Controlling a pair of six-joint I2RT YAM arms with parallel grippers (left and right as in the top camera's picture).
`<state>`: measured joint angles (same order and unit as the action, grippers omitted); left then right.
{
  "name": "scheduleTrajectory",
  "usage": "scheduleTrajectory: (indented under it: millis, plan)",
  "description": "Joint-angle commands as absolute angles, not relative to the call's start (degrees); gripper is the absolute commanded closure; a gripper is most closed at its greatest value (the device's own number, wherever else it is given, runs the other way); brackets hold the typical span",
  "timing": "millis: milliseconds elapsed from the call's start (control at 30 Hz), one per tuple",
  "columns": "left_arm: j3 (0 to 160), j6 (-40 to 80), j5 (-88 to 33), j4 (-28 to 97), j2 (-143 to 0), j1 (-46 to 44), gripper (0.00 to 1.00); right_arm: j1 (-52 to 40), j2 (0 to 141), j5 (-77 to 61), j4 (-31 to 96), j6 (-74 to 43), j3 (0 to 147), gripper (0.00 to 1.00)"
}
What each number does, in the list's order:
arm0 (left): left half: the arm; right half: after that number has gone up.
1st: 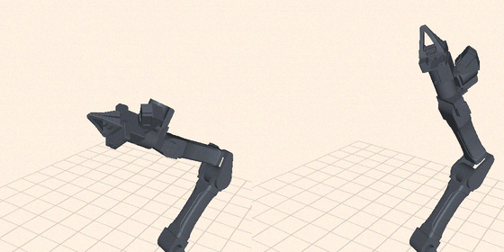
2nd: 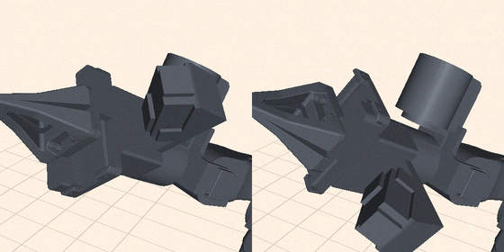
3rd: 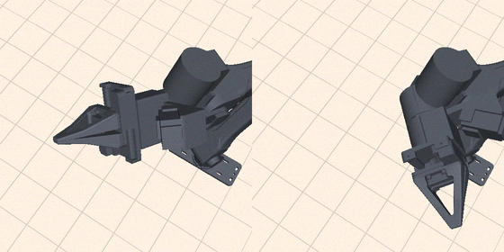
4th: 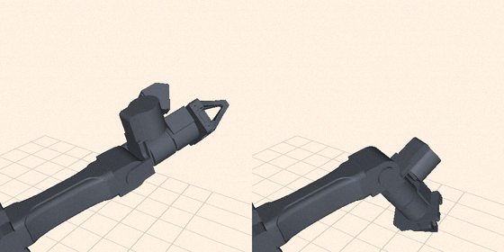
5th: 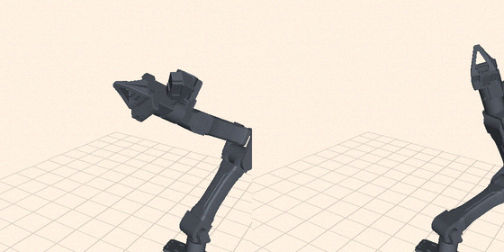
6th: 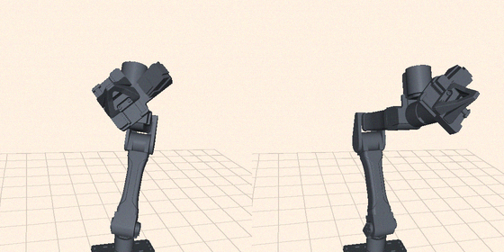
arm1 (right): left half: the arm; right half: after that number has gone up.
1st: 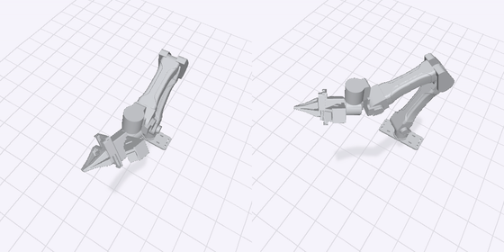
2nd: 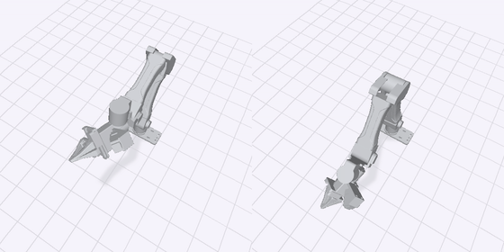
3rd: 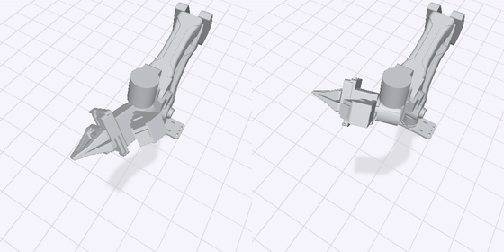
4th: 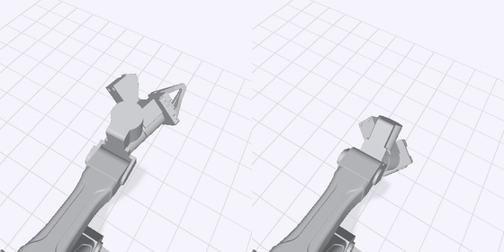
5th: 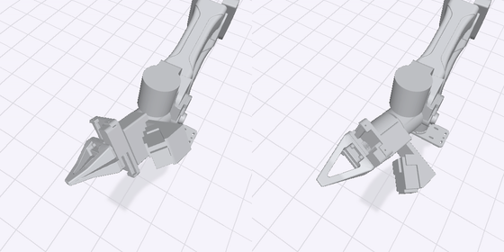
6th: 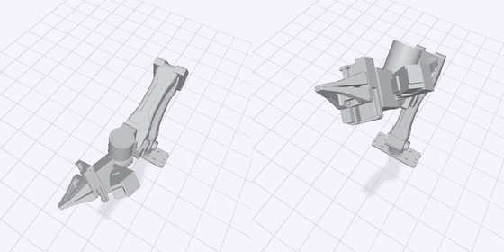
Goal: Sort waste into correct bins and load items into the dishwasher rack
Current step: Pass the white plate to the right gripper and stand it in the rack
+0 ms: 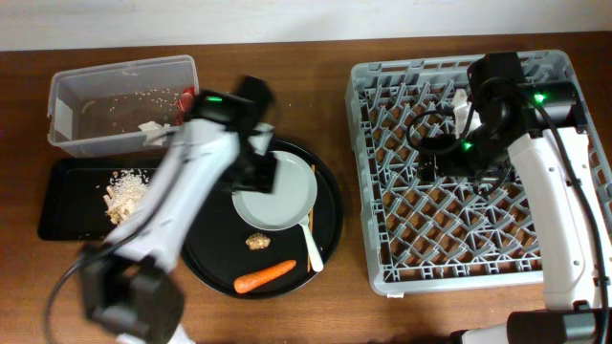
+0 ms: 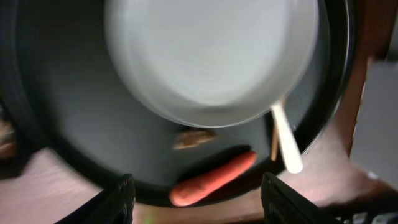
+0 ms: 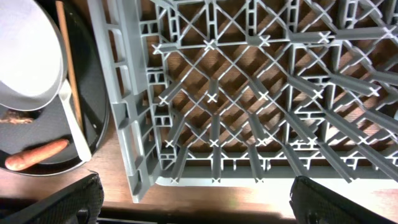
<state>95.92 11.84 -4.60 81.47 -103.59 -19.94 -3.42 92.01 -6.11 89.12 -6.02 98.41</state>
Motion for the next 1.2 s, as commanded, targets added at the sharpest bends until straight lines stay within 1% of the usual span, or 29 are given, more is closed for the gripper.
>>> scheduleTrajectory:
  millis: [0, 33, 67, 100, 133, 167, 233, 333, 433, 467, 533, 567, 600, 667, 700, 733, 767, 800, 900, 933, 1033, 1133, 1167]
  plan:
    - [97.6, 11.51, -2.94, 83.46, -90.61, -7.31, 0.3, -6.28, 92.09, -14.52, 87.33, -3.38, 98.5, 0.01]
    - [97.6, 11.51, -2.94, 83.79, -88.73, -3.62, 0.27, -8.86, 92.09, -16.53, 85.86, -3.44, 98.5, 0.01]
    - [97.6, 11.51, -2.96, 84.36, -87.15, 0.6, 0.23, -14.11, 92.16, -16.91, 82.59, -3.92, 98.5, 0.01]
    - [97.6, 11.51, -2.96, 85.06, -86.74, 3.38, 0.16, -18.98, 92.55, -16.12, 79.13, -5.76, 98.5, 0.01]
    - [97.58, 11.51, -2.94, 85.6, -86.76, 4.69, 0.15, -22.28, 93.27, -14.55, 76.64, -8.05, 98.5, 0.01]
    - [97.21, 11.51, -2.94, 85.82, -86.76, 6.22, 0.15, -27.75, 95.74, -12.08, 72.29, -11.16, 98.5, 0.01]
    - [96.79, 11.51, -2.94, 85.58, -86.76, 7.42, 0.15, -33.23, 101.58, -9.82, 68.47, -14.63, 98.5, 0.01]
    - [96.47, 11.49, -2.92, 85.62, -86.76, 7.42, 0.13, -36.16, 110.78, -5.06, 64.66, -21.47, 98.5, 0.0]
    - [96.47, 11.49, -2.92, 85.62, -86.76, 7.42, 0.13, -35.2, 119.11, -2.48, 63.18, -29.17, 98.5, 0.04]
    - [96.47, 11.49, -2.92, 85.58, -86.76, 7.42, 0.13, -34.98, 121.08, -2.44, 62.5, -29.26, 98.5, 0.07]
    - [96.47, 11.49, -2.92, 85.56, -86.76, 7.42, 0.13, -34.98, 124.51, -2.57, 62.33, -29.28, 98.39, 0.18]
    - [96.47, 11.49, -2.92, 85.56, -86.76, 7.42, 0.08, -34.98, 125.49, -2.63, 62.33, -29.28, 98.39, 0.23]
    - [96.47, 11.51, -2.94, 85.58, -86.76, 7.4, 0.09, -34.96, 126.17, -2.7, 62.3, -29.28, 98.39, 0.27]
    - [96.47, 11.51, -2.96, 85.71, -86.76, 7.4, 0.09, -34.96, 126.61, -2.7, 61.98, -29.3, 98.39, 0.54]
    - [96.47, 11.51, -2.96, 85.78, -86.76, 7.42, 0.09, -34.96, 126.61, -2.7, 61.89, -29.8, 98.39, 0.61]
    - [96.47, 11.51, -2.94, 85.78, -86.76, 7.42, 0.08, -34.96, 126.61, -2.74, 61.91, -30.55, 98.39, 0.64]
    - [96.47, 11.51, -2.94, 85.78, -86.76, 7.4, 0.09, -34.96, 126.61, -2.72, 61.89, -30.57, 98.39, 0.74]
    - [96.47, 11.51, -2.94, 85.78, -86.76, 7.4, 0.09, -34.96, 126.61, -2.74, 61.93, -30.55, 98.39, 0.8]
    - [96.47, 11.51, -2.94, 85.78, -86.76, 7.4, 0.09, -34.94, 126.58, -4.23, 61.76, -30.55, 98.48, 0.94]
    - [96.47, 11.51, -2.94, 85.78, -86.76, 7.42, 0.09, -34.85, 126.58, -5.48, 61.41, -30.55, 98.48, 0.96]
    - [96.47, 11.49, -2.92, 85.73, -86.76, 7.4, 0.08, -34.74, 126.21, -7.31, 60.88, -30.52, 100.05, 0.96]
    - [96.47, 11.49, -2.92, 85.76, -86.76, 7.4, 0.09, -32.62, 120.46, -6.81, 61.71, -30.24, 104.4, 0.96]
    - [96.47, 11.49, -2.7, 85.78, -86.76, 7.42, 0.08, -31.0, 117.36, -6.55, 62.57, -28.51, 106.19, 0.96]
